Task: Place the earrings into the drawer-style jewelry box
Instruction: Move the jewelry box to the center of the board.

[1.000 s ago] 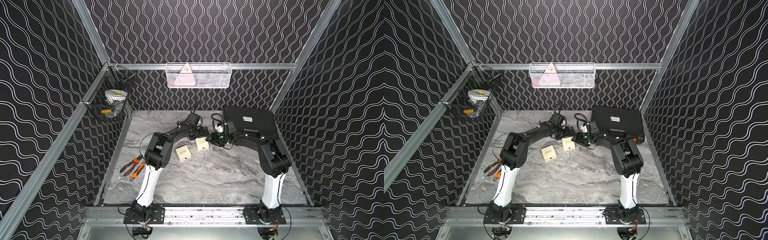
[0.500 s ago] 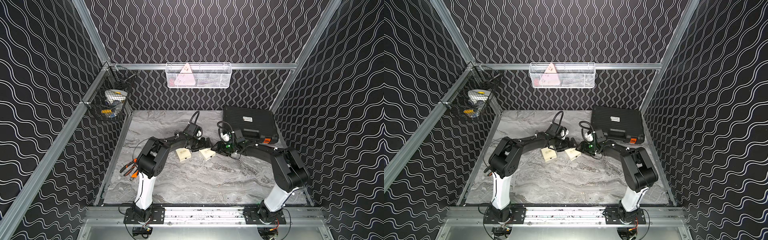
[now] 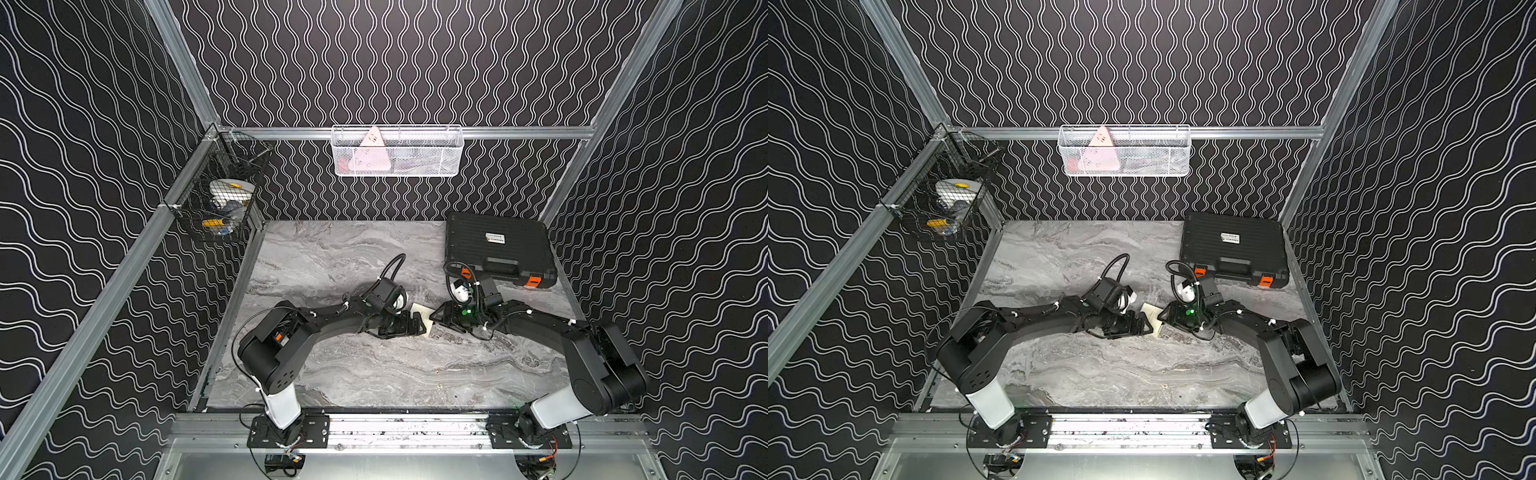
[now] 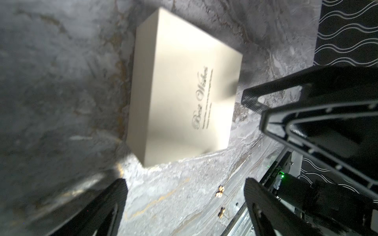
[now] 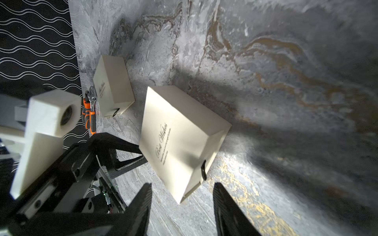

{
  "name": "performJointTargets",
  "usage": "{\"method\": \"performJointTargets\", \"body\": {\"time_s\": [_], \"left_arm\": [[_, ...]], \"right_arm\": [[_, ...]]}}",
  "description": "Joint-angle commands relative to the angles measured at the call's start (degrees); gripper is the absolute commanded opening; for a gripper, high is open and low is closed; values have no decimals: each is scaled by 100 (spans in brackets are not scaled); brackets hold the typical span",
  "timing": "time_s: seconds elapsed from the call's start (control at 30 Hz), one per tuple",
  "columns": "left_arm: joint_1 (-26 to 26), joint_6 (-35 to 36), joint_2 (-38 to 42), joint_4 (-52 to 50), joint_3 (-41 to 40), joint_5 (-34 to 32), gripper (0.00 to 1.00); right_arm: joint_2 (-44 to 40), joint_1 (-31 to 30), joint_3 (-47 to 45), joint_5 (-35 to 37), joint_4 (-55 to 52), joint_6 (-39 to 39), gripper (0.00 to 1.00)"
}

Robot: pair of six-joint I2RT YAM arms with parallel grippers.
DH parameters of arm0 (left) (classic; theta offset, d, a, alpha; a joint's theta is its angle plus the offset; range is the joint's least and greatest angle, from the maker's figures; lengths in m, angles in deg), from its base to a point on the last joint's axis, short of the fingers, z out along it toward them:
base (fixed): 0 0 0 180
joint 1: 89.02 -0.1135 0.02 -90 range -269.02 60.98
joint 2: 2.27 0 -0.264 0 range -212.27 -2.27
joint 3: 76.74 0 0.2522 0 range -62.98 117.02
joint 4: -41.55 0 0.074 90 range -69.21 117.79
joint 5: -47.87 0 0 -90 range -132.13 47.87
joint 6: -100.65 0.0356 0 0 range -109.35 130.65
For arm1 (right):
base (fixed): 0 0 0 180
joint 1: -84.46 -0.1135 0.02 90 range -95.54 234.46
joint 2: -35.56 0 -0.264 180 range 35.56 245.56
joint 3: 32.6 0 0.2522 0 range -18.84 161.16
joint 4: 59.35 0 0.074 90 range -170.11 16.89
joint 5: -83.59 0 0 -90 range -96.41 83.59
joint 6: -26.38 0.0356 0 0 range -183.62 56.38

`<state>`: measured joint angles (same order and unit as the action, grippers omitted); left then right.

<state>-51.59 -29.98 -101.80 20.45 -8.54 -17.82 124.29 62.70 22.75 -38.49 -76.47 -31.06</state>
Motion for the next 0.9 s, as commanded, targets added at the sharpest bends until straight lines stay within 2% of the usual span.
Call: {"method": "performJointTargets", "body": {"time_s": [0.0,0.13,0.27,0.43,0.7,0.87], "left_arm": [[1,53,157,-93,-96,-333,94],[-230,281,286,-458,-210,-716,95],[-763,389,420,-583,-442,-884,96],[-1221,641,270,-1099,-190,-1197,96],[-1479,713,302,-1279,67,-1312,97],[-1492,694,494,-1297,-76,-1311,97]], "right_arm": [[145,-13,106,-71,274,52,52],[344,-2,351,-36,222,-80,53],[538,-4,497,-68,255,-127,53],[766,-3,613,-157,307,-162,53],[1041,-246,869,-231,342,-223,52],[1242,-399,1093,-214,326,-196,52]]}}
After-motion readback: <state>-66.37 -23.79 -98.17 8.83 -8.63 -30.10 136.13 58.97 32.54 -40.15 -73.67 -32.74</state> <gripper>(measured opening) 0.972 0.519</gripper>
